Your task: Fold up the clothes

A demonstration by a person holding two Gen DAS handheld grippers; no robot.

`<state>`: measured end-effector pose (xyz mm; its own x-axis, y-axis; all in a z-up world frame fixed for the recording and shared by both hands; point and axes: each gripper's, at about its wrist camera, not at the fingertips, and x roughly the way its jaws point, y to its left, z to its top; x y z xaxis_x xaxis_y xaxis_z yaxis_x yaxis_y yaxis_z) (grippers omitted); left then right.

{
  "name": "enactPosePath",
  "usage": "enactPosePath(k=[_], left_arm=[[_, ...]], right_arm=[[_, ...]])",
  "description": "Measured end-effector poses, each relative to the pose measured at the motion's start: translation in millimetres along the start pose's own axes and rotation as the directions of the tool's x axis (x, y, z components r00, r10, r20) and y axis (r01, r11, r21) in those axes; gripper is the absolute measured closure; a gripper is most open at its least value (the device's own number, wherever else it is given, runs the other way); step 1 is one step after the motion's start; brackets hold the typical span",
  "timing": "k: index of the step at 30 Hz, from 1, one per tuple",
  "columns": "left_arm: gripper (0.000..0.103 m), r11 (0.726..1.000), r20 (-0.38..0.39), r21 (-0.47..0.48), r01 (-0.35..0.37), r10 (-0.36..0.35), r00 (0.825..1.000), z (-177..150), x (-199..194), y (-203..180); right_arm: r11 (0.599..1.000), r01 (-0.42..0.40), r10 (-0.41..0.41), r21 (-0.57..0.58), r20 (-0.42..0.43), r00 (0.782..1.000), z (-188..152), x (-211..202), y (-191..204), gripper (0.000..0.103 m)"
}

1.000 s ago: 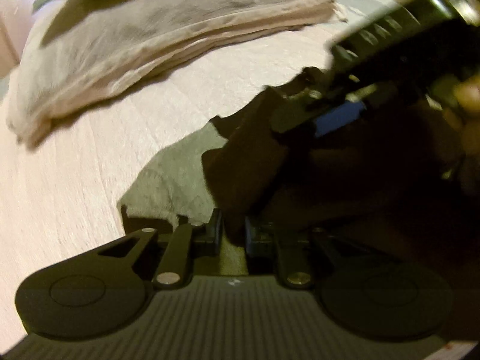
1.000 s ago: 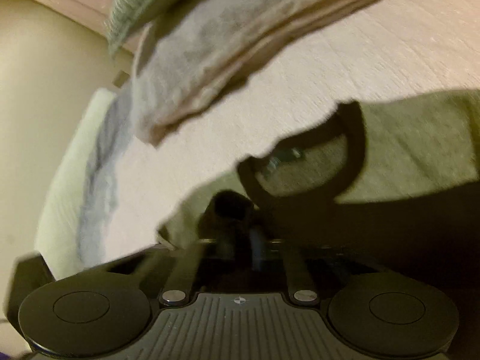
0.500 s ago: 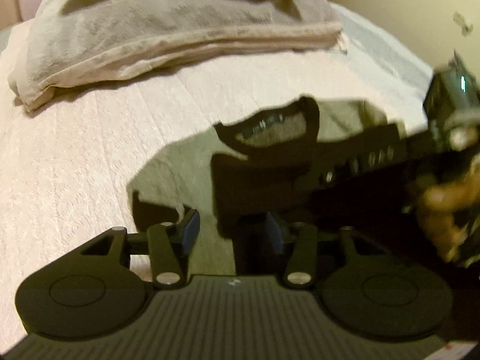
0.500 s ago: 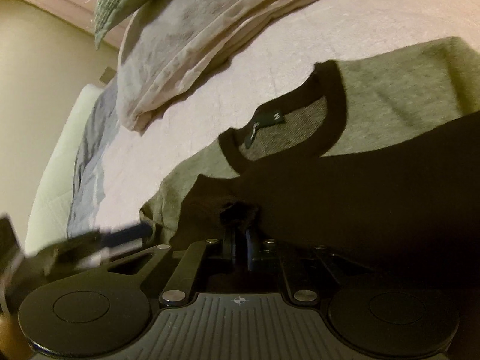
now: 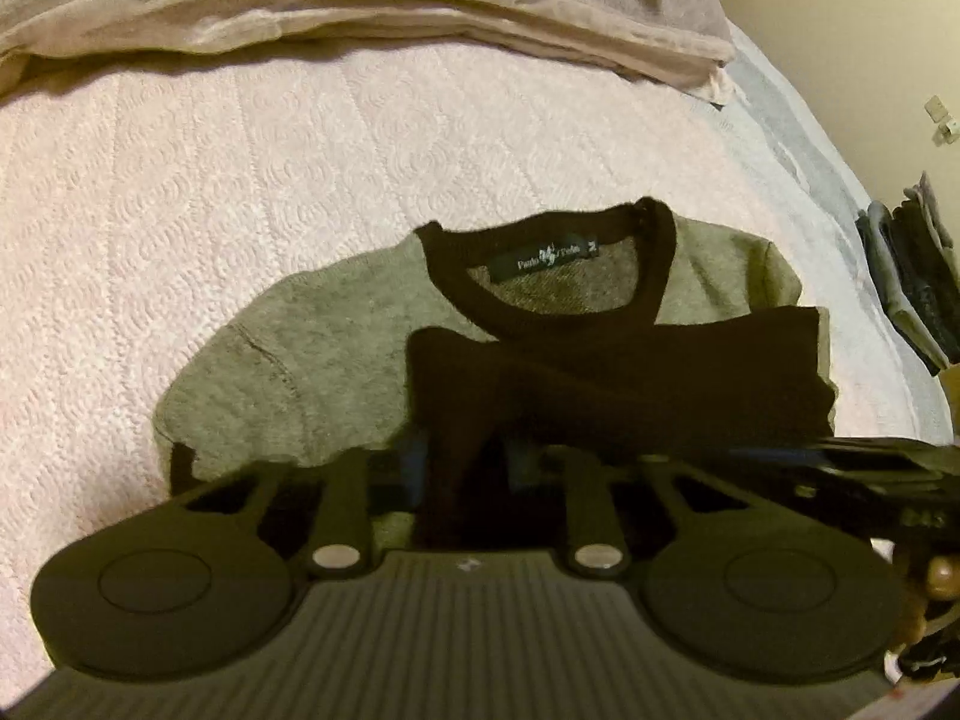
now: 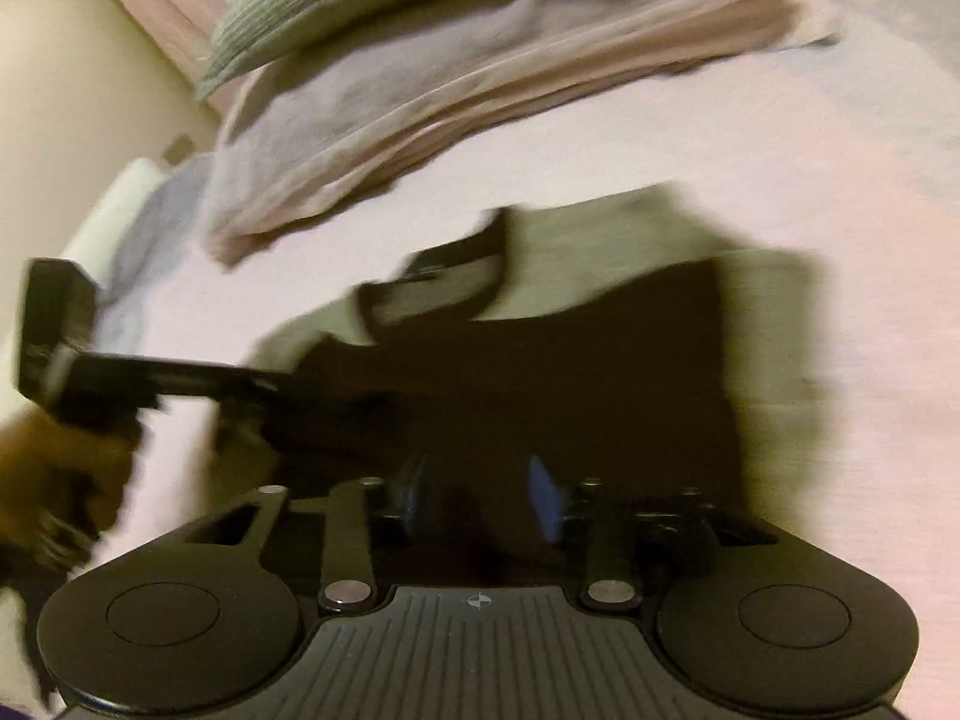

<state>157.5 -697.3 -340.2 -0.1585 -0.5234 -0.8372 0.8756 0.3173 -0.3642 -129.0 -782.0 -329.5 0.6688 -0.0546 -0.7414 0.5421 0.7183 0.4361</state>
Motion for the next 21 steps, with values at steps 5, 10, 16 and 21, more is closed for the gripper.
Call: enactPosePath(k=[5, 10, 16, 21], left_arm=[[0.097, 0.998, 0.108, 0.061, 0.024, -0.031, 0.994, 9, -20, -15], [0.098, 0.996, 0.227, 0.09, 0.003, -0.024, 0.974, 26, -43, -21], [0.098, 0.996, 0.111, 0.075, -0.054, 0.045, 0.993, 5, -27, -2], [0.098, 0.995, 0.111, 0.056, -0.078, 0.071, 0.991, -11, -23, 7]], right_arm=[[0.991, 0.106, -0.118, 0.081, 0.163, 0.98, 19, -35, -47, 0.068], [0.986, 0.149, -0.159, 0.079, 0.157, 0.975, 43, -27, -69, 0.056], [0.993, 0.085, -0.092, 0.079, 0.088, 0.992, 53, -6, -83, 0.092], [0.996, 0.084, -0.077, -0.043, 0.149, 0.986, 63, -14, -70, 0.096]])
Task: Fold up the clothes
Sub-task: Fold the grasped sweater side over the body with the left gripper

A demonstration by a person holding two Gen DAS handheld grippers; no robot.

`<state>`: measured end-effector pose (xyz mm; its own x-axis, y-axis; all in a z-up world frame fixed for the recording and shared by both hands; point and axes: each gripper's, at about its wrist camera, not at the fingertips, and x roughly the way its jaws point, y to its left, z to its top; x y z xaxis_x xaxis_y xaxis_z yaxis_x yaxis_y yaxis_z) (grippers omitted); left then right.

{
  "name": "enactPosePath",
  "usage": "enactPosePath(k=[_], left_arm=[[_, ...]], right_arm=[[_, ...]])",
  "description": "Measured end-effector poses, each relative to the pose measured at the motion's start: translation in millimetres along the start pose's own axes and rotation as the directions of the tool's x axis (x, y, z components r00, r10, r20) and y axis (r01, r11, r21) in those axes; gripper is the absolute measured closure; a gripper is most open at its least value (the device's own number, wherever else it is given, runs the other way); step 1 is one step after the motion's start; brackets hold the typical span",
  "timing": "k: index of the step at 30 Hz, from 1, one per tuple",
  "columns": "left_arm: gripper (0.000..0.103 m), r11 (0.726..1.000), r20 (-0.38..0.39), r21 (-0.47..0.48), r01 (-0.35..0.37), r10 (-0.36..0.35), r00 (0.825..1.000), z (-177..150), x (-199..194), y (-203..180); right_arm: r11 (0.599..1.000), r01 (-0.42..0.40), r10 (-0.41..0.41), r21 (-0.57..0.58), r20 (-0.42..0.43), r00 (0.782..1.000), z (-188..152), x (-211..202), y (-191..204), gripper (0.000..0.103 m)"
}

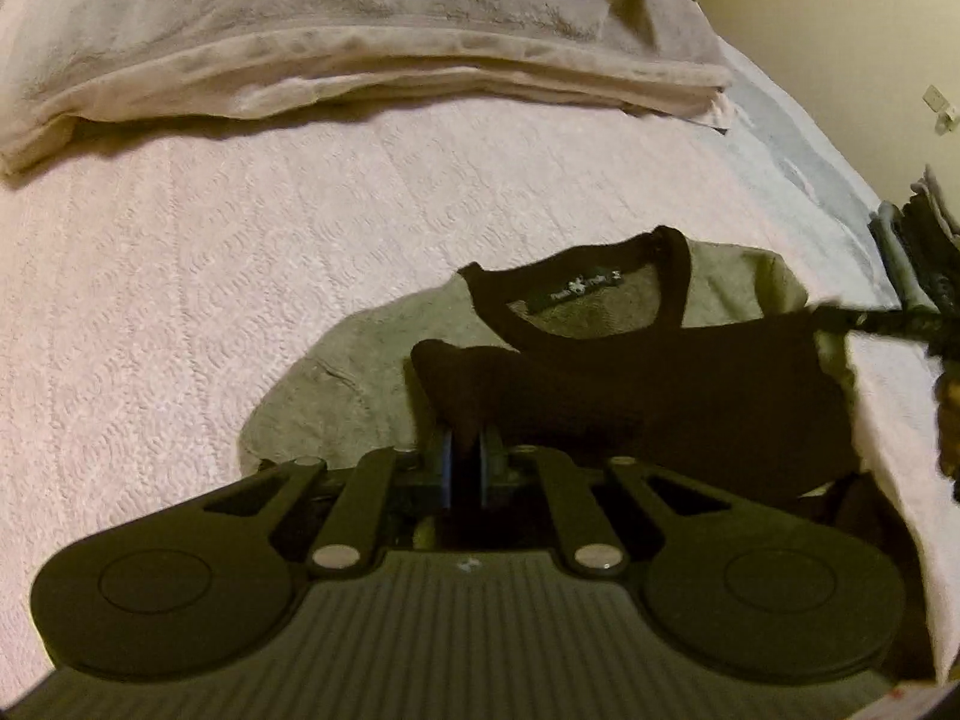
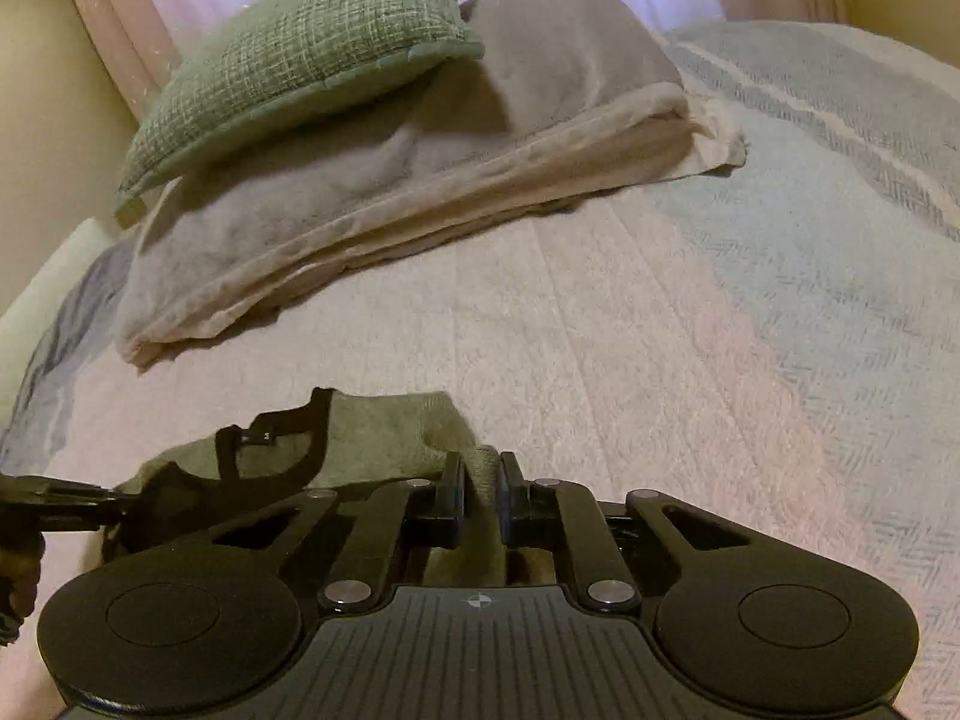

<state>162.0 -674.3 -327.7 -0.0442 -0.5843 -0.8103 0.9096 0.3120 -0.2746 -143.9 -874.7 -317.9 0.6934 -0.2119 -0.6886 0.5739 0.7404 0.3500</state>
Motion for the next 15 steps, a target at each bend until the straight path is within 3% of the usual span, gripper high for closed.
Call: enactPosePath(k=[2, 5, 6, 8, 12, 15], left_arm=[[0.098, 1.0, 0.012, -0.004, -0.002, 0.002, 1.0, -2, 2, 2], [0.098, 1.0, 0.009, 0.002, -0.001, 0.001, 1.0, -2, 6, 2], [0.098, 1.0, 0.012, 0.009, -0.002, 0.002, 1.0, -1, 6, 1], [0.098, 1.0, 0.015, 0.023, -0.008, 0.007, 1.0, -1, 5, 0], [0.098, 1.0, 0.008, 0.018, -0.008, 0.008, 1.0, -2, 10, 2], [0.097, 0.999, 0.012, 0.033, -0.015, 0.015, 1.0, -2, 11, 0]], right_arm=[[1.0, 0.012, -0.012, 0.011, 0.004, 1.0, -5, 2, -5, 0.096], [1.0, 0.013, -0.012, -0.008, 0.156, 0.988, -2, -17, -3, 0.098], [0.999, 0.029, -0.025, -0.025, 0.17, 0.985, -1, -17, -2, 0.098], [0.998, 0.051, -0.049, -0.026, 0.097, 0.994, 1, -5, -5, 0.098], [0.999, 0.047, -0.047, 0.004, 0.117, 0.992, 1, -18, -2, 0.096], [1.0, 0.005, -0.006, 0.009, 0.08, 0.997, -9, -28, 10, 0.085]])
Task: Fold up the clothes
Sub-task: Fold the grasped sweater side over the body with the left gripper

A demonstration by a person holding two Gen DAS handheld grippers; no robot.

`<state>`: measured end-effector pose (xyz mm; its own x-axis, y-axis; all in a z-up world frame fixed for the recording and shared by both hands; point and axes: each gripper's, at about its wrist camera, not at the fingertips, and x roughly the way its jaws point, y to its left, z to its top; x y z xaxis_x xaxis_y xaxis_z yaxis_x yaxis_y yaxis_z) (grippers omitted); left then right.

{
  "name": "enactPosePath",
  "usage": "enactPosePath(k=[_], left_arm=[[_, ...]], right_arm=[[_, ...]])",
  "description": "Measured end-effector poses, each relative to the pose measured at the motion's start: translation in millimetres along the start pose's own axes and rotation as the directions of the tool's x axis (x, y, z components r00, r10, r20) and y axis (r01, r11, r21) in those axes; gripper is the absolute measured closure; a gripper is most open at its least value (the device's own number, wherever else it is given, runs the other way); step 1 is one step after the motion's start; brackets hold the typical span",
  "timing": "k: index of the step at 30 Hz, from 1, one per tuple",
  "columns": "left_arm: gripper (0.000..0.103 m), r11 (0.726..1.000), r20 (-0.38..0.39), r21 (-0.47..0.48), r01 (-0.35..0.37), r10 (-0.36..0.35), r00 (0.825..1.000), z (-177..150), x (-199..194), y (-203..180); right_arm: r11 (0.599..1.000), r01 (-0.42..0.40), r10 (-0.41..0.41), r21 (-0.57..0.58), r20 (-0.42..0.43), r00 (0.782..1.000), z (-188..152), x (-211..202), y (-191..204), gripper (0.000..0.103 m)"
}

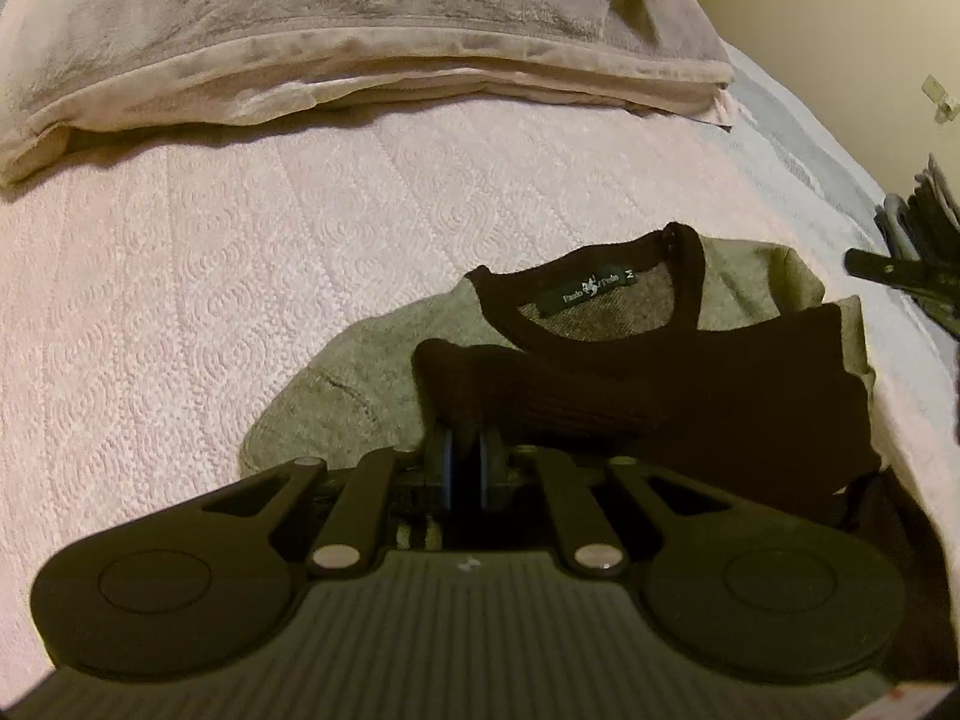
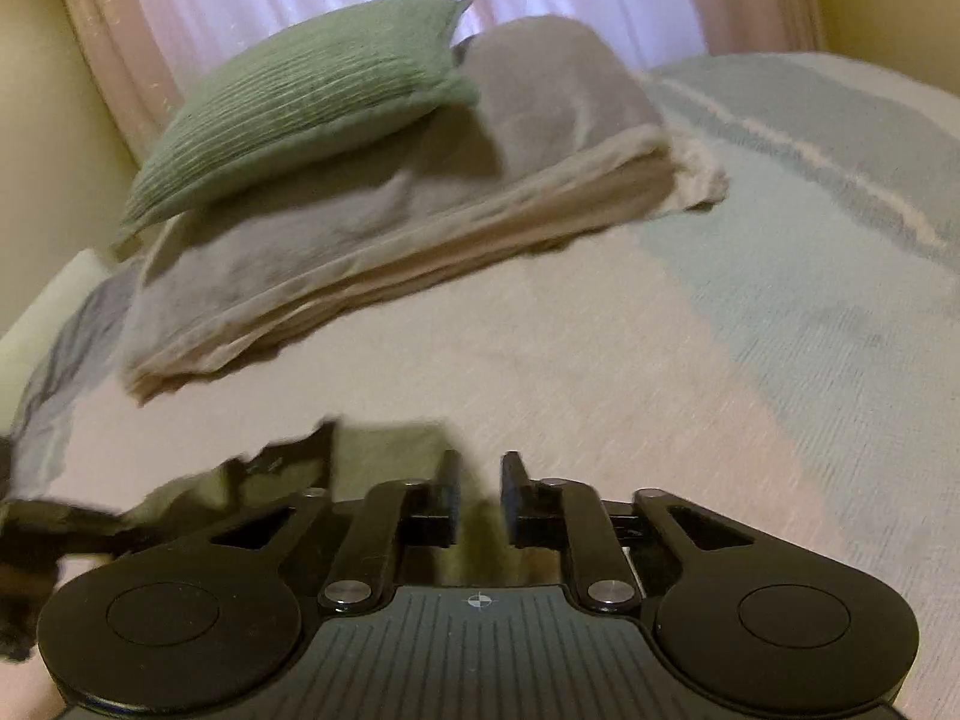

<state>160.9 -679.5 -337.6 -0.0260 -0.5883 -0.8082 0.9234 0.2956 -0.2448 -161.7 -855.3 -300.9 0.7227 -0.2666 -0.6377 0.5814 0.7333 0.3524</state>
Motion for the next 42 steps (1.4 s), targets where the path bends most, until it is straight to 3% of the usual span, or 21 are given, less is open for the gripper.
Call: enactPosePath(k=[3, 5, 7, 9, 15, 19, 22, 28, 32, 34, 38, 42], left_arm=[[0.097, 1.0, 0.002, 0.004, -0.003, 0.003, 1.0, 1, 2, 0], [0.097, 1.0, 0.033, 0.027, -0.002, 0.001, 0.999, 3, -3, -3], [0.097, 0.999, 0.033, 0.052, -0.011, 0.009, 0.999, 5, -1, -5], [0.096, 0.999, 0.008, 0.04, -0.011, 0.011, 1.0, 3, 5, -1], [0.093, 0.999, 0.037, 0.052, -0.002, 0.0, 0.999, 3, 0, 2], [0.093, 0.994, 0.048, 0.112, -0.012, 0.007, 0.999, 6, 0, -4], [0.093, 0.993, 0.031, 0.121, -0.021, 0.017, 0.999, 2, 8, -5], [0.093, 0.982, 0.077, 0.178, -0.067, 0.054, 0.996, 6, 8, -13], [0.093, 0.978, 0.059, 0.195, -0.076, 0.066, 0.996, 4, 15, -15], [0.093, 0.981, 0.069, 0.179, -0.075, 0.064, 0.996, 2, 10, -12], [0.091, 0.986, 0.102, 0.134, -0.103, 0.09, 0.991, -6, -21, -8], [0.091, 0.984, 0.118, 0.132, -0.124, 0.108, 0.987, -29, -57, -16]], right_arm=[[0.995, -0.093, 0.092, -0.025, -0.059, 0.994, -19, -3, 23, 0.078], [0.987, -0.145, 0.134, -0.063, -0.153, 0.979, -36, 7, 35, 0.077], [0.986, -0.127, 0.096, -0.112, -0.245, 0.965, -51, 20, 41, 0.077], [0.986, -0.084, 0.043, -0.146, -0.265, 0.963, -62, 25, 34, 0.077], [0.992, 0.01, -0.036, -0.124, -0.21, 0.977, -59, 11, 12, 0.077], [0.993, -0.034, 0.011, -0.109, -0.205, 0.979, -60, -5, 24, 0.076], [0.988, -0.078, 0.041, -0.136, -0.258, 0.965, -74, -5, 37, 0.076], [0.997, -0.041, 0.023, -0.069, -0.24, 0.971, -85, -15, 29, 0.076], [1.0, 0.004, -0.01, -0.028, -0.205, 0.979, -85, -43, 27, 0.07], [1.0, 0.021, -0.019, 0.008, -0.207, 0.978, -87, -53, 27, 0.062], [1.0, -0.01, 0.008, -0.008, -0.192, 0.981, -94, -69, 41, 0.061], [1.0, -0.017, 0.013, -0.017, -0.199, 0.98, -108, -58, 43, 0.061]])
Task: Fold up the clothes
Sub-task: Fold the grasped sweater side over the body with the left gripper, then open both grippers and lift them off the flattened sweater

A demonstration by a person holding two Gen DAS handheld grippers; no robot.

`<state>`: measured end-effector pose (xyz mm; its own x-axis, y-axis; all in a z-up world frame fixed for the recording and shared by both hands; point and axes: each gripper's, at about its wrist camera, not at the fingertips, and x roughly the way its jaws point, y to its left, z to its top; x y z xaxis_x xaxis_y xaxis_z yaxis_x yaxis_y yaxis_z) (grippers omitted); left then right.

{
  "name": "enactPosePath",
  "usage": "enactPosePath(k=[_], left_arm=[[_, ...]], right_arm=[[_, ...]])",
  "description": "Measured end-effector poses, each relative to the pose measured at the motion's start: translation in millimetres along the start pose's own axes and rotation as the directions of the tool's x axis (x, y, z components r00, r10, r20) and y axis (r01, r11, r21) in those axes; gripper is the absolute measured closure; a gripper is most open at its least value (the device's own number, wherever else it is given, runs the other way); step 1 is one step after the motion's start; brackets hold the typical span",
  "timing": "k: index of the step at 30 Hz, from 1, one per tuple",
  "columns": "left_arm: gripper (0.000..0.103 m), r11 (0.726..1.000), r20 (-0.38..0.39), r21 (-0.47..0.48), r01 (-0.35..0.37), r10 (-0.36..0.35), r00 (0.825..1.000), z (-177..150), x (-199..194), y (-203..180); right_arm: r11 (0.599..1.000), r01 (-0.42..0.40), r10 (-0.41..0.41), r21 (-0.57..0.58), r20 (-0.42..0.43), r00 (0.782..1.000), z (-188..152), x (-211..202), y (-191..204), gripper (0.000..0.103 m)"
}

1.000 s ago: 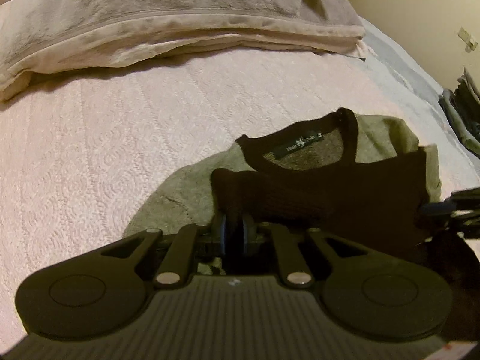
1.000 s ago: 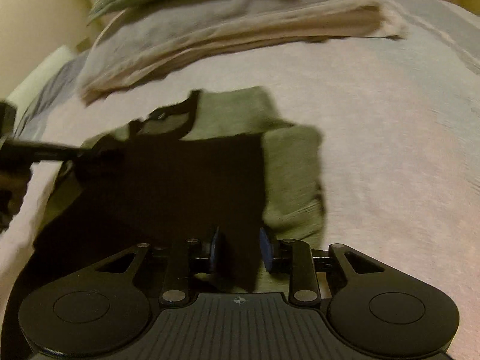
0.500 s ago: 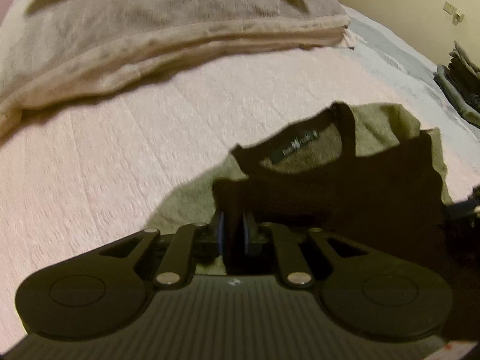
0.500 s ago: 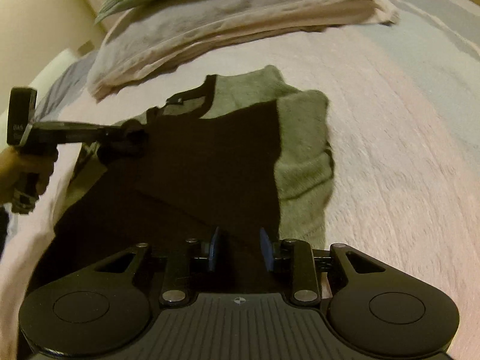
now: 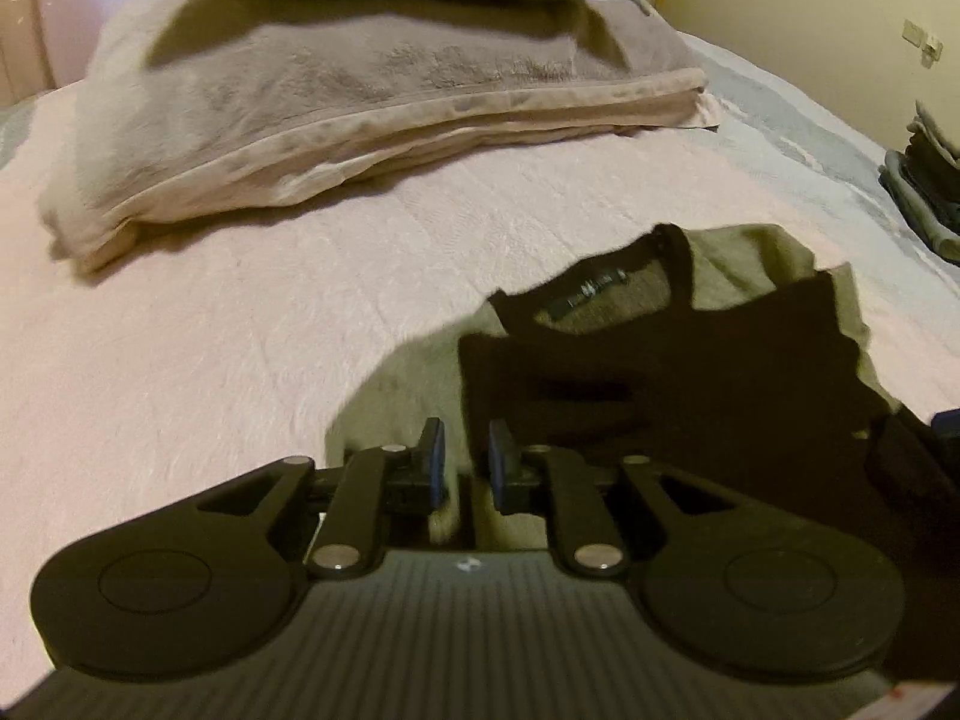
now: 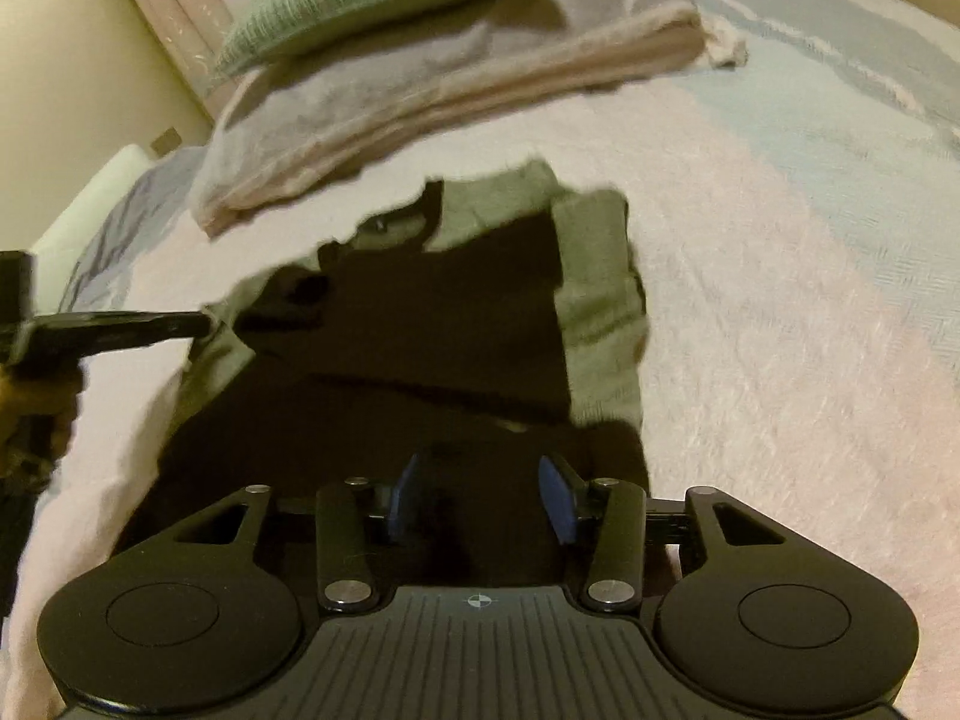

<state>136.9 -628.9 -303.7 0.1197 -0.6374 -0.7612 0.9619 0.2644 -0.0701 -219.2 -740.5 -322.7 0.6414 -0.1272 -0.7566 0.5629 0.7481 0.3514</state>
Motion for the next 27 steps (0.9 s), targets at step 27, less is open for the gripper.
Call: enactPosePath(k=[27], left_arm=[[0.056, 0.974, -0.265, -0.206, -0.092, 0.035, 0.964, -124, -182, -108]], right_arm=[[0.988, 0.153, -0.136, 0.033, -0.295, 0.946, -35, -139, 84, 0.029]])
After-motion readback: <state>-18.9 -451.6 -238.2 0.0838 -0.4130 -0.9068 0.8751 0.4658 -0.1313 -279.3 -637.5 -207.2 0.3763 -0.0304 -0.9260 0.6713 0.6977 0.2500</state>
